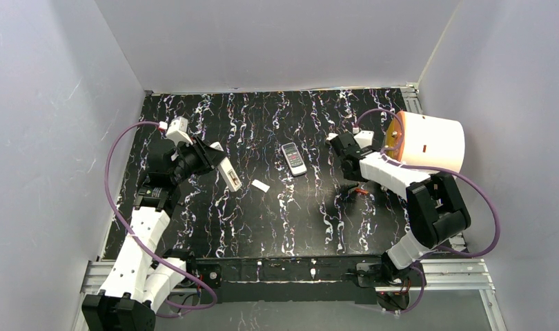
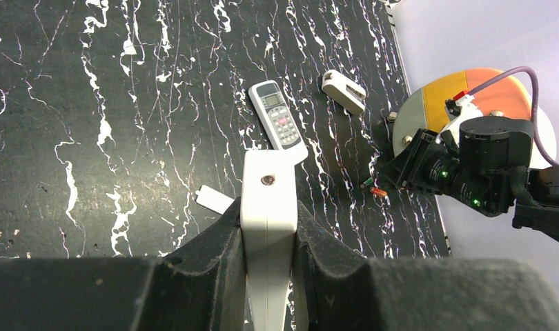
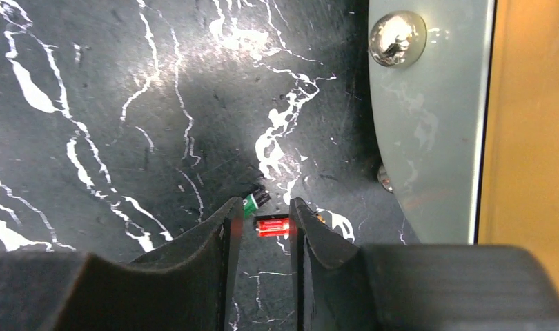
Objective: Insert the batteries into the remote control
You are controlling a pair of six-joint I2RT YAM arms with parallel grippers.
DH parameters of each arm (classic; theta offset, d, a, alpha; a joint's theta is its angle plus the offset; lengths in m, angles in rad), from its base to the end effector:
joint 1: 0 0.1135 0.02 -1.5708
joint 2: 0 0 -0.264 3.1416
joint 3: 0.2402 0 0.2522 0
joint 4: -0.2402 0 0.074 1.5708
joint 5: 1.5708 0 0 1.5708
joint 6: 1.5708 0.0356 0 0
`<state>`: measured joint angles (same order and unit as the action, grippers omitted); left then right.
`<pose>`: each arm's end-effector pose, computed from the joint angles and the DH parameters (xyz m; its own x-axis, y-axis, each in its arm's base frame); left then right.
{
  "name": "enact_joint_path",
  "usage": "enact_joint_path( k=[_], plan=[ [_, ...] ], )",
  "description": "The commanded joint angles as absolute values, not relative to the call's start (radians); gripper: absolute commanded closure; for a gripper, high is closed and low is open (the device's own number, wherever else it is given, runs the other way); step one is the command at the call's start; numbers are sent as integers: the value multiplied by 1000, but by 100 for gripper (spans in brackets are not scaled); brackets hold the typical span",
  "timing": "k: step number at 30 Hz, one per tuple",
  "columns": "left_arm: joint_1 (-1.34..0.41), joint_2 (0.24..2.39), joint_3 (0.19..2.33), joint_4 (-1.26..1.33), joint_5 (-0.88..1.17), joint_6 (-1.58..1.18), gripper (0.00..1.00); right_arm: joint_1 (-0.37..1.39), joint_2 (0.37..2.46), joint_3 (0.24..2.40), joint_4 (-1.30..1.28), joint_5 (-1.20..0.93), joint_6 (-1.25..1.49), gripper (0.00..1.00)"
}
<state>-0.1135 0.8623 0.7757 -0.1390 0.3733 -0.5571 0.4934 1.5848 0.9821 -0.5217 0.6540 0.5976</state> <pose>0.1991 -0.0358 0.3286 -0.4311 -0.4463 -0.7842 0.2718 0.7645 -0.5846 0.2777 0.1247 0.1958 -0.7381 0.1101 -0.6657 0.3275 0.9211 -0.2107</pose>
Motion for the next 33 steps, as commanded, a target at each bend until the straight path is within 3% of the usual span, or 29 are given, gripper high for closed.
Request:
enact_joint_path(
  k=[1, 9, 17, 26, 33],
  plan=[
    [-115, 862, 776, -127, 381, -545, 100, 467, 1588, 958, -492, 636, 579, 62],
    [-116, 870, 778, -130, 385, -548, 100, 457, 1607, 939, -464, 520, 631, 61],
    [-115, 874, 785, -140, 385, -540, 100, 456, 1626, 914, -437, 494, 661, 55],
    [-115, 873, 785, -146, 383, -537, 100, 456, 1641, 904, -420, 476, 676, 57],
    [-115, 870, 785, -152, 379, -534, 100, 457, 1661, 910, -408, 432, 666, 70]
  ],
)
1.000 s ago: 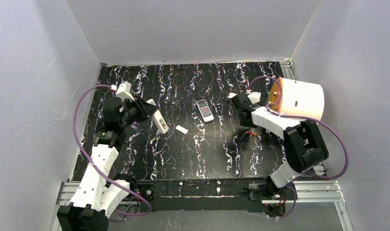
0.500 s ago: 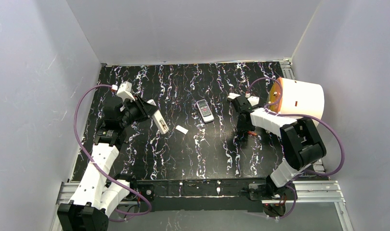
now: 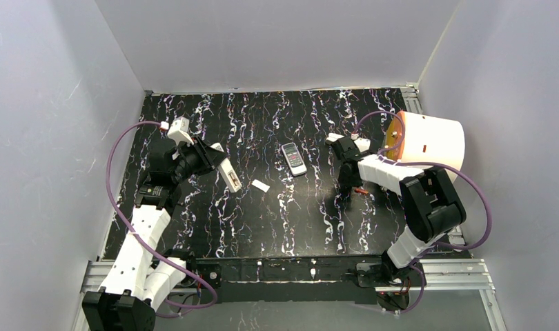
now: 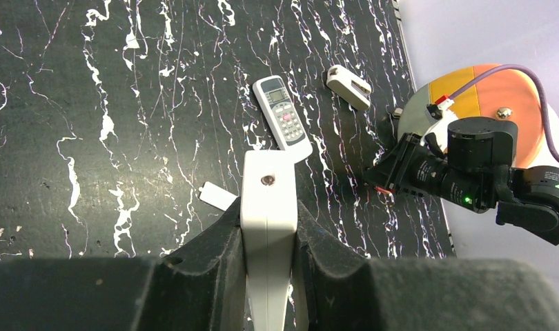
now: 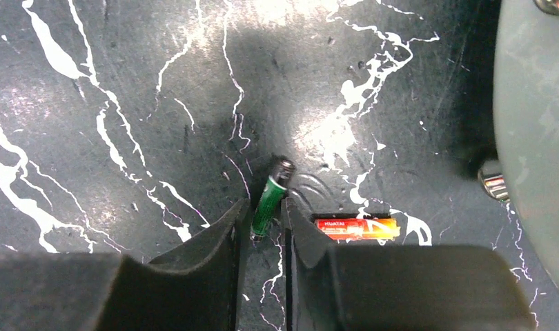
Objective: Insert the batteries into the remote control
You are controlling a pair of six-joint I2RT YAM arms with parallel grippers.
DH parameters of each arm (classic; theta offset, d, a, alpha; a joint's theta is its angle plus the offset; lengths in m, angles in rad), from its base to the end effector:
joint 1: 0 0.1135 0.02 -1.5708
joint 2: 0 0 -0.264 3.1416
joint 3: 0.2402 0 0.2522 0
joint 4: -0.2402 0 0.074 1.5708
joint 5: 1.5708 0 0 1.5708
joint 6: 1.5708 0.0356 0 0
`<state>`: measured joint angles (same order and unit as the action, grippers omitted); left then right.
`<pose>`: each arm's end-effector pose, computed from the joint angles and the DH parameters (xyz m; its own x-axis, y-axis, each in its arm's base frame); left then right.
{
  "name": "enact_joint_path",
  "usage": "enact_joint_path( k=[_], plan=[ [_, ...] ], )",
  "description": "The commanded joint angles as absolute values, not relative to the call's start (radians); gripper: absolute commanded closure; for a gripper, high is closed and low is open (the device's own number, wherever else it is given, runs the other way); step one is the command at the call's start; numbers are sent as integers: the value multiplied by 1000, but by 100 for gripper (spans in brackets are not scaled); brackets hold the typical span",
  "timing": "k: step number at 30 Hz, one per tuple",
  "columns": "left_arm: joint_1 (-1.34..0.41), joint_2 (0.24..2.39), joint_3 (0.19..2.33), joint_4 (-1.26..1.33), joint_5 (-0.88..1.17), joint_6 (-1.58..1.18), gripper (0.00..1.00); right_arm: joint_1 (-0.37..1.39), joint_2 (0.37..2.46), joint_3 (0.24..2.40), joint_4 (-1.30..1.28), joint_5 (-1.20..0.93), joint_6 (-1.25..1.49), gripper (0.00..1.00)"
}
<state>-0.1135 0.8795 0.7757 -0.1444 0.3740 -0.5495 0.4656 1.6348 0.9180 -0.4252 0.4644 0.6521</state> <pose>0.2026 -0.0362 0.3249 -0.4470 -0.4383 -0.7798 0.2625 0.7691 -0.5828 0.2797 0.1227 0.1650 -0.7885 0.2110 -0.5777 0.3064 0.9492 -0.0714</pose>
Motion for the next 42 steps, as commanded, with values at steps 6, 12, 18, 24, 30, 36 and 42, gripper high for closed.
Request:
enact_joint_path(
  k=[6, 12, 18, 24, 30, 36, 42],
  plan=[
    [-115, 866, 781, -152, 376, -535, 100, 478, 1655, 907, -416, 390, 698, 84],
    [-115, 858, 779, -162, 374, -534, 100, 599, 1573, 868, -435, 380, 961, 86],
    [-115, 806, 754, -190, 354, -543, 100, 745, 1568, 859, -513, 380, 1345, 87],
    [-116, 734, 709, -219, 365, -568, 100, 767, 1611, 922, -632, 355, 1523, 84],
    [-115, 710, 689, -229, 369, -564, 100, 767, 1665, 999, -648, 392, 1516, 69],
    [-115, 733, 710, -248, 367, -535, 100, 781, 1616, 1077, -675, 499, 1412, 43],
    [-116, 766, 729, -269, 358, -500, 100, 779, 1475, 1083, -480, 600, 1019, 37]
  ],
)
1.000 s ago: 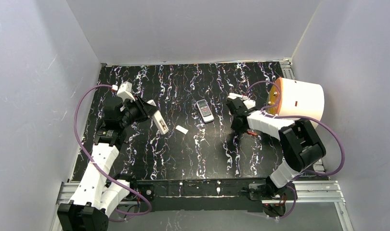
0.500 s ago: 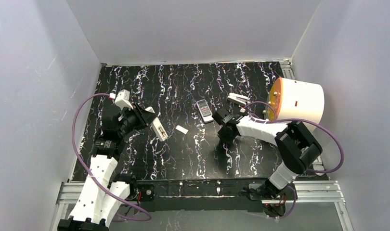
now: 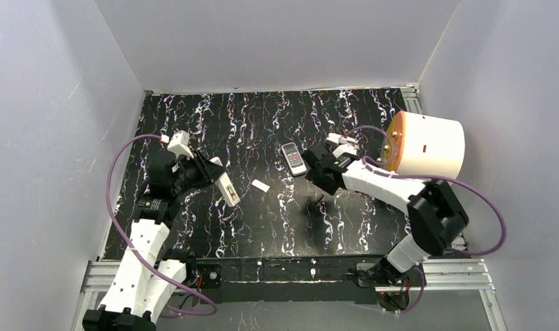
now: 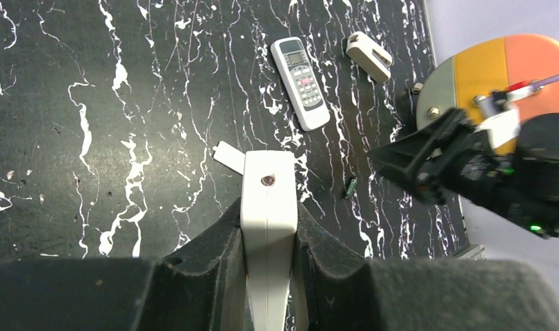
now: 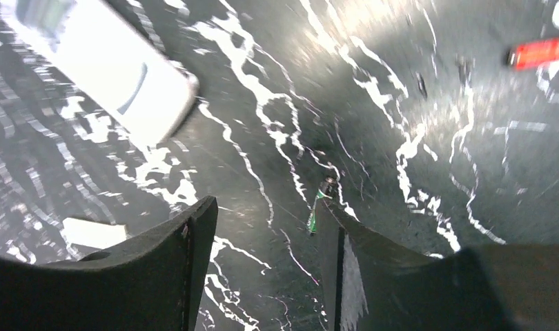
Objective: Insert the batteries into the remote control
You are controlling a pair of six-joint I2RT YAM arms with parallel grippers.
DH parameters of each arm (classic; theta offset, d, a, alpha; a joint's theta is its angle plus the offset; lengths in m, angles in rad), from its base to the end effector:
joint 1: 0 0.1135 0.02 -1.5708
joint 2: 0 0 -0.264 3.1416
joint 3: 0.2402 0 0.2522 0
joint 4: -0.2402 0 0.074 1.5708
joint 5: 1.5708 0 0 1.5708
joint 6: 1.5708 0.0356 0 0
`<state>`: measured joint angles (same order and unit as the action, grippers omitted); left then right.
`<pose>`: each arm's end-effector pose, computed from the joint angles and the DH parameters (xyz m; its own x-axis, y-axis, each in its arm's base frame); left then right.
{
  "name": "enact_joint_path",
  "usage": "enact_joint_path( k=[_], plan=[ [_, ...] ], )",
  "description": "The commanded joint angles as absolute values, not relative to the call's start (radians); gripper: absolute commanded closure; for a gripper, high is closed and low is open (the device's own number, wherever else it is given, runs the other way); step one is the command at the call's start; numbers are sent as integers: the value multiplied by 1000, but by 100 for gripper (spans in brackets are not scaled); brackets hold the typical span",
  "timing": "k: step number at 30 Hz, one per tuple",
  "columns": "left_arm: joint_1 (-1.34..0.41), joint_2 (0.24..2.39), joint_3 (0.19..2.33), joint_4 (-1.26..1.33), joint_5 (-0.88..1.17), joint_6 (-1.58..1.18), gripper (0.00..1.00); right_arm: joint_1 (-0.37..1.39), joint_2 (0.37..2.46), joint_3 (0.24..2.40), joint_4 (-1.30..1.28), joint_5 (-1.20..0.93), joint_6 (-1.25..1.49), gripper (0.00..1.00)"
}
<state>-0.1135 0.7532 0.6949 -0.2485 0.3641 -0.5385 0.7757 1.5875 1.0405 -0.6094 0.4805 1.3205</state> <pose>0.1751 -0.0327 0.3073 -0.4849 -0.4271 -0.7632 0.2265 0.7816 -0.5812 0.2309 0.2035 0.2047 -0.6347 0.5809 -0.5096 0.5123 0.8101 0.2853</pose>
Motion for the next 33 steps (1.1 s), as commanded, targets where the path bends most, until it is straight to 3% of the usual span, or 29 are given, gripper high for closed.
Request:
enact_joint_path(
  k=[1, 4, 7, 12, 16, 20, 33],
  plan=[
    [-115, 771, 734, -274, 357, -495, 100, 777, 1456, 1066, -397, 585, 877, 37],
    [-115, 782, 754, -286, 359, -477, 100, 767, 1421, 1047, -250, 416, 420, 36],
    [-115, 791, 766, -265, 422, -436, 100, 767, 1407, 1065, -291, 226, 30, 36],
    [-115, 797, 777, -133, 834, -347, 100, 767, 1392, 1070, -411, 38, -306, 36],
    [-115, 797, 790, 18, 1106, -393, 100, 766, 1372, 1076, -465, -51, -460, 38],
    [-115, 793, 814, 51, 1200, -405, 100, 760, 1368, 1072, -494, -78, -542, 38],
    [-116, 777, 879, 54, 1247, -458, 100, 760, 1536, 1081, -608, -39, -685, 42]
  ],
)
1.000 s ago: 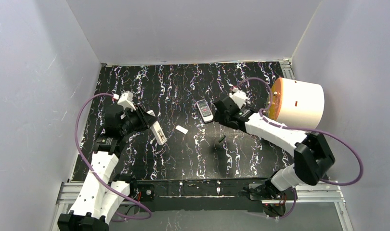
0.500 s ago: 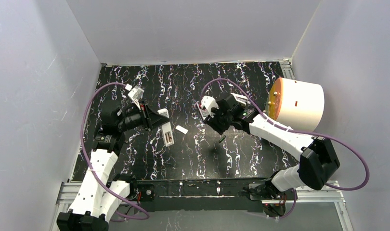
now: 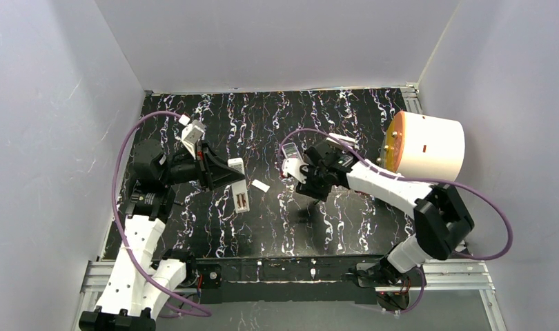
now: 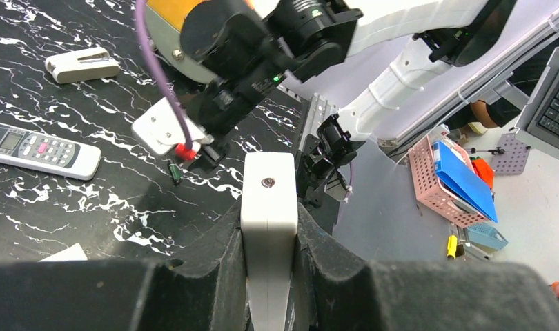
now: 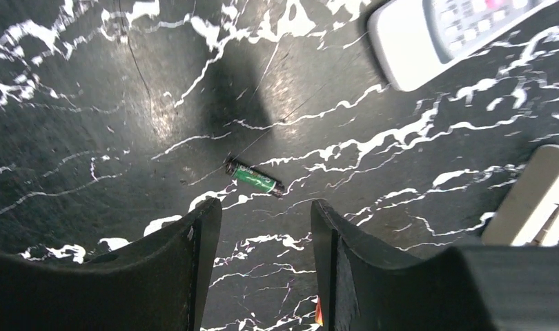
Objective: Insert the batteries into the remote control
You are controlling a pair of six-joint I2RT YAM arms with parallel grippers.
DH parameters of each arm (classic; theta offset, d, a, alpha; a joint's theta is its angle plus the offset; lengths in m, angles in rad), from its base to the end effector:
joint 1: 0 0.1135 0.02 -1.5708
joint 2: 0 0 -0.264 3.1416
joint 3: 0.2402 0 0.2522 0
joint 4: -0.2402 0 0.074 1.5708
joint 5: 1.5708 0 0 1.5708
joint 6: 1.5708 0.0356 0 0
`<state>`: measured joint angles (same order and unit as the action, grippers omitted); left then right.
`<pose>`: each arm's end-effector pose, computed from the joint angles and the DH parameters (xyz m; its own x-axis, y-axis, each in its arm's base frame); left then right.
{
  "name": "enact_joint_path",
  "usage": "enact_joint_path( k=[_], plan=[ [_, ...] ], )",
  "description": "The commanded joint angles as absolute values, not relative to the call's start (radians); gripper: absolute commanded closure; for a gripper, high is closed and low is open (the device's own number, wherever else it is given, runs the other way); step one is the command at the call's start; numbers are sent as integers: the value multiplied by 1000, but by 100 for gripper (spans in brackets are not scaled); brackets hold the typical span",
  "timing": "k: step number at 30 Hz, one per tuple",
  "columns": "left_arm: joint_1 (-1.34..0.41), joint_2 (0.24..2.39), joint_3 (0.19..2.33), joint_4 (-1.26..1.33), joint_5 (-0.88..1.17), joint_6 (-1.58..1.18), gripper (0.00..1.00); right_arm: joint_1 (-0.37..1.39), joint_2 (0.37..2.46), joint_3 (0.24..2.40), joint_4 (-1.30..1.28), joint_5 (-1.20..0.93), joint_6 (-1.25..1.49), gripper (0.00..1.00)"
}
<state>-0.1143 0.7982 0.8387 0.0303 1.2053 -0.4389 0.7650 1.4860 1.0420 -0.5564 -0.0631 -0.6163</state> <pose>0.1597 -0.0518 0.3786 -0.3470 -0.1130 -0.9310 0.9046 0.2218 -0.3641 0.2176 0.2120 0.2333 -0.0818 -0.8782 -0.4713 -0.9350 0.2313 -0.2688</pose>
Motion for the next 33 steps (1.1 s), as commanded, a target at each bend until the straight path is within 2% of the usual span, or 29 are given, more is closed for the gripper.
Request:
enact_joint_path(
  k=[1, 9, 23, 33],
  plan=[
    [-116, 778, 879, 54, 1243, -460, 100, 759, 1551, 1085, -603, -36, -686, 42],
    [-115, 809, 892, 54, 1236, -466, 100, 759, 1658, 1071, -552, 31, -720, 42],
    [-115, 825, 887, 54, 1221, -462, 100, 758, 1711, 1065, -541, -13, -745, 47],
    [-115, 832, 887, 52, 1220, -460, 100, 756, 1762, 1090, -569, -42, -728, 71]
  ],
)
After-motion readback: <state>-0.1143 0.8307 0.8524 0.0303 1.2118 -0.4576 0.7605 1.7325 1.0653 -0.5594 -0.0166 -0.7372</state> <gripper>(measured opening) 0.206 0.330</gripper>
